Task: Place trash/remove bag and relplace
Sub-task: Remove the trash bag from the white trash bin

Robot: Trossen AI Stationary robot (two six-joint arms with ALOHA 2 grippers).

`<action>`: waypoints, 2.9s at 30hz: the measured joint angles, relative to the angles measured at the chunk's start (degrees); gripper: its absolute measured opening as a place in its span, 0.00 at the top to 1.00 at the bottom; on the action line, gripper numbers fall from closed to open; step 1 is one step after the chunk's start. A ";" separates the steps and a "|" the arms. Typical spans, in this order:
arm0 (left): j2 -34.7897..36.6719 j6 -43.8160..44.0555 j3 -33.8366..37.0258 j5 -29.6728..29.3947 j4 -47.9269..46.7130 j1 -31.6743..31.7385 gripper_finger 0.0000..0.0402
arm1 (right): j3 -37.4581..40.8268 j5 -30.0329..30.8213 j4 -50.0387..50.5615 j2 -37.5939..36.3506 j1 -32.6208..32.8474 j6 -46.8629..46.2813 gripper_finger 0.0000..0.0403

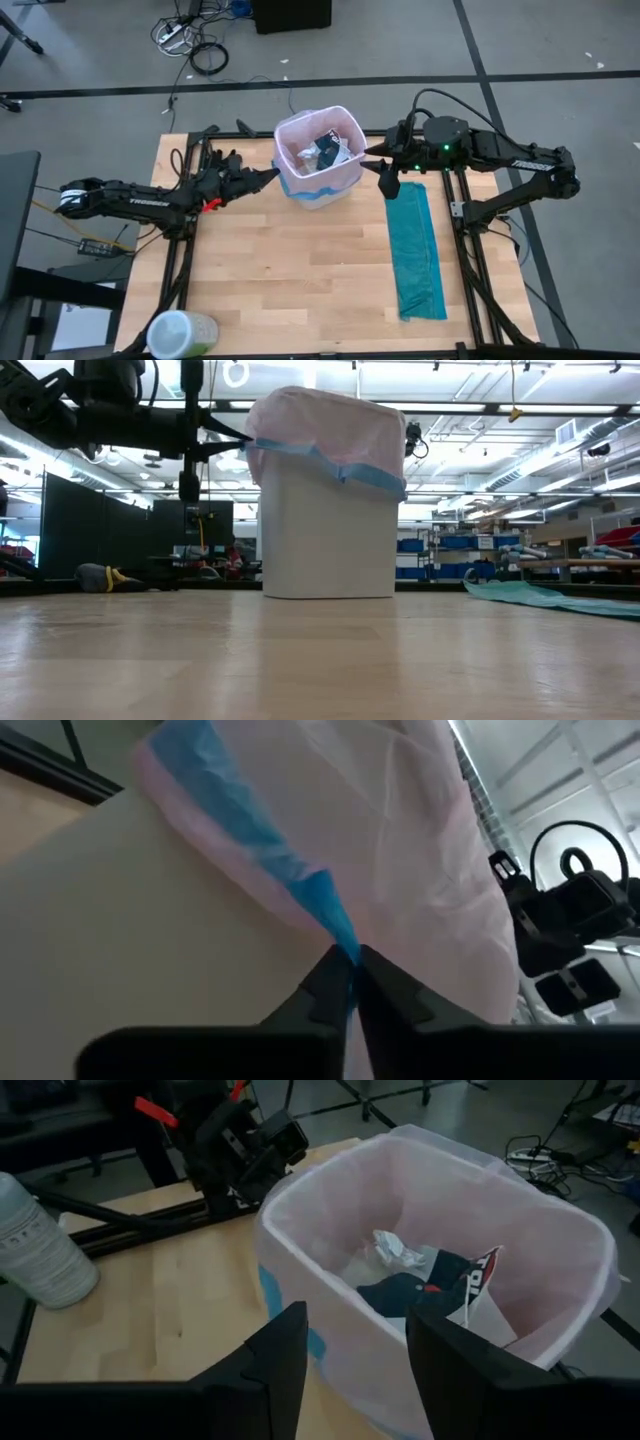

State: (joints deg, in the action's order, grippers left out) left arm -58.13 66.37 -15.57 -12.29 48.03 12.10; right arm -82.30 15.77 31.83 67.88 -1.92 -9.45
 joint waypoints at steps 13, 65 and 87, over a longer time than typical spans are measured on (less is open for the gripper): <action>0.00 2.23 0.00 -3.75 -1.68 0.32 0.73 | 0.00 -0.55 0.00 0.00 0.84 -0.07 0.57; 0.11 3.48 4.98 -2.47 4.87 1.84 0.92 | 0.00 -2.43 0.09 0.00 0.84 -0.06 0.59; 0.09 1.79 4.98 -8.99 5.66 2.03 0.72 | 0.00 -2.38 0.09 0.00 0.83 -4.00 0.59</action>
State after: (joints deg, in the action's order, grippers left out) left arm -58.04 68.16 -10.59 -21.28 53.69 14.12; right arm -82.30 13.39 31.92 67.88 -1.09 -13.45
